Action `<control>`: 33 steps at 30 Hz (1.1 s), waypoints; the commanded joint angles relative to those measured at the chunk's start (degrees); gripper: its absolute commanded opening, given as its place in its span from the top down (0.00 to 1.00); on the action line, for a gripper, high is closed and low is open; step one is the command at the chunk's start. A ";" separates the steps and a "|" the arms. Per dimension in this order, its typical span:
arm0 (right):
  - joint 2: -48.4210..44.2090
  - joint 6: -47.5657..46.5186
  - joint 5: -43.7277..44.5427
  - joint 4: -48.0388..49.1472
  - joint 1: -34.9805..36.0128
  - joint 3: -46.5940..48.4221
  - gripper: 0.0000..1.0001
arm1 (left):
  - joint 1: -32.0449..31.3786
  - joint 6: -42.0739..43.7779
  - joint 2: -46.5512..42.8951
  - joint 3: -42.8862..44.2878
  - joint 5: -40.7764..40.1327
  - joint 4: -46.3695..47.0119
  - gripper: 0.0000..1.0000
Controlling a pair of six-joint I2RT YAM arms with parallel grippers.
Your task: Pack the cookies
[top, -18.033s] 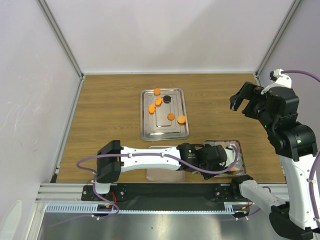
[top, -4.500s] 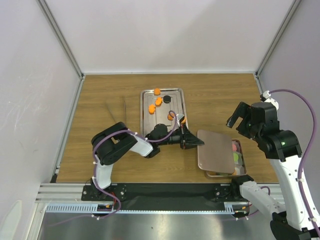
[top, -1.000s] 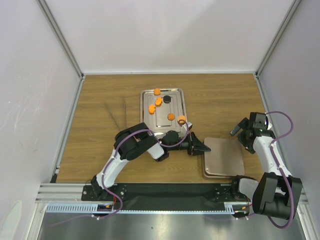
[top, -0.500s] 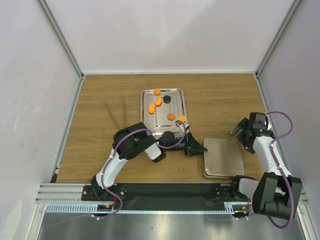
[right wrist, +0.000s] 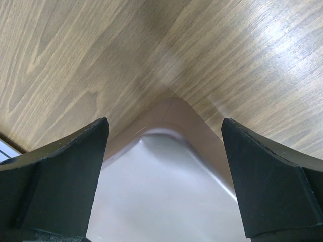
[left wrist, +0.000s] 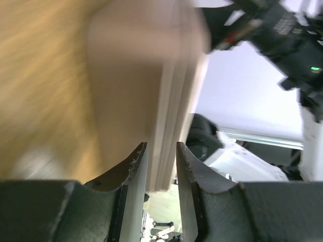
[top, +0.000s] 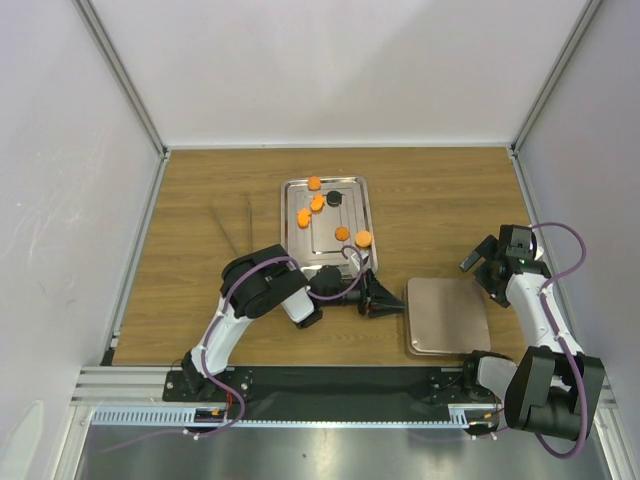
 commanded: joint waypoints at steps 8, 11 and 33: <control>-1.50 -0.70 -0.66 1.10 0.08 -0.07 0.00 | 0.54 4.27 -1.62 -4.72 0.42 16.23 0.65; -1.42 -0.44 -0.75 1.02 0.52 0.02 0.00 | 0.54 5.58 -2.58 -5.42 0.59 15.61 0.60; -2.12 2.47 3.11 -2.67 5.01 1.07 0.01 | -3.33 19.55 -13.83 -2.00 0.51 -10.56 0.28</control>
